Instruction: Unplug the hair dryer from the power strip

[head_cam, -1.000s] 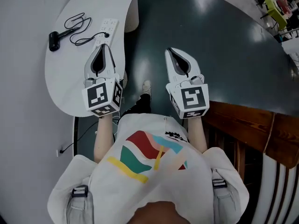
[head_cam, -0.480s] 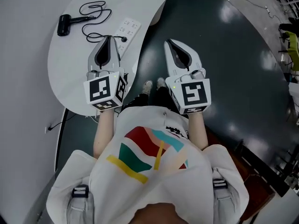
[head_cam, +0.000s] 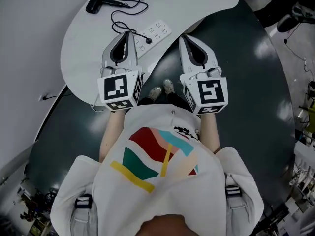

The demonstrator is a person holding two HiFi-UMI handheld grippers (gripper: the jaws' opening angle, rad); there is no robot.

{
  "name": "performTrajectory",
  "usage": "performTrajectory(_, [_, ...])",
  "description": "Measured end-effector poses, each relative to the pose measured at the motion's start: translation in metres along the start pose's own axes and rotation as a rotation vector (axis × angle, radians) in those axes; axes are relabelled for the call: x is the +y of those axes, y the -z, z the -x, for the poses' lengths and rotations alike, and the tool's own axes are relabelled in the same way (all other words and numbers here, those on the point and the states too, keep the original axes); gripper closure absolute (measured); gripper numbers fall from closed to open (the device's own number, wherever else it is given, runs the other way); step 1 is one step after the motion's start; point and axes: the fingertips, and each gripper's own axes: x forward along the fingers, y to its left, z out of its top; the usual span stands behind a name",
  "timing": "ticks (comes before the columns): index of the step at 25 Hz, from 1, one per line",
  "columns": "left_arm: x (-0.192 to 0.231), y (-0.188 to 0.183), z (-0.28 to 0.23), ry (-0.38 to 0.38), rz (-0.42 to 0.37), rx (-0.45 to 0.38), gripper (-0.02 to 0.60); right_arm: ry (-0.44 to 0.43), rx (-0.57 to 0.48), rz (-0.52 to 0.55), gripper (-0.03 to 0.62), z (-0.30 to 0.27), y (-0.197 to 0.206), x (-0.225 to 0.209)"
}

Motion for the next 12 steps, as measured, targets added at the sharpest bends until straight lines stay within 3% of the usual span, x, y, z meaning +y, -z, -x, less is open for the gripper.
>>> performTrajectory(5, [0.021,0.012,0.003,-0.067,0.005,0.018,0.583,-0.054,-0.034,0.007,0.582,-0.021,-0.003,0.011])
performTrajectory(12, [0.033,0.024,-0.005,-0.083,0.010,0.047,0.583,-0.097,-0.028,0.042,0.582,-0.038,-0.004,0.020])
